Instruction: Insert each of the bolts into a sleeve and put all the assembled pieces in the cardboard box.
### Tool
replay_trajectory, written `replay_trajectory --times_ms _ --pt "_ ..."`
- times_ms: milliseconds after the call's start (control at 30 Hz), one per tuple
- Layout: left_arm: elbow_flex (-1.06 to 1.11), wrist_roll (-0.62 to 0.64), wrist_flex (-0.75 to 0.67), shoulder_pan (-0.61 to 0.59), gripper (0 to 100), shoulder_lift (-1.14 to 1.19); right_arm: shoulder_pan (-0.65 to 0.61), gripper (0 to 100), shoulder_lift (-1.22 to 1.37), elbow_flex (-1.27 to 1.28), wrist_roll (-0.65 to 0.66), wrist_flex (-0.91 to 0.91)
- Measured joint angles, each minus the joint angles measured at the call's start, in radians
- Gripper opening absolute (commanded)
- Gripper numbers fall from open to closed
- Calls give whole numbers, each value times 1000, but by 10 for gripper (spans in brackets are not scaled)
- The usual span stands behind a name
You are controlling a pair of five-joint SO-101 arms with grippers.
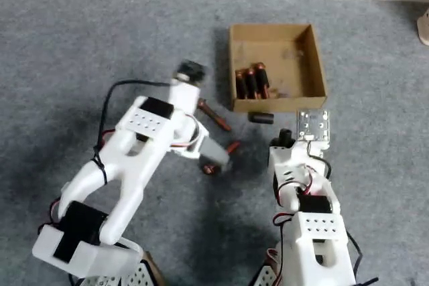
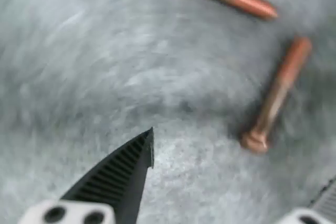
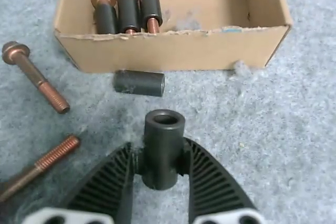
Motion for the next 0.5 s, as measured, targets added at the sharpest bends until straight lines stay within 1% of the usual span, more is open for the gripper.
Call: replay_trajectory --times_ms 200,300,500 --pt "0 -190 9 87 486 29 0 5 0 0 0 0" --pt "-23 -215 0 112 486 109 0 5 0 0 0 0" --pt "-164 -221 -17 106 485 359 -2 5 0 0 0 0"
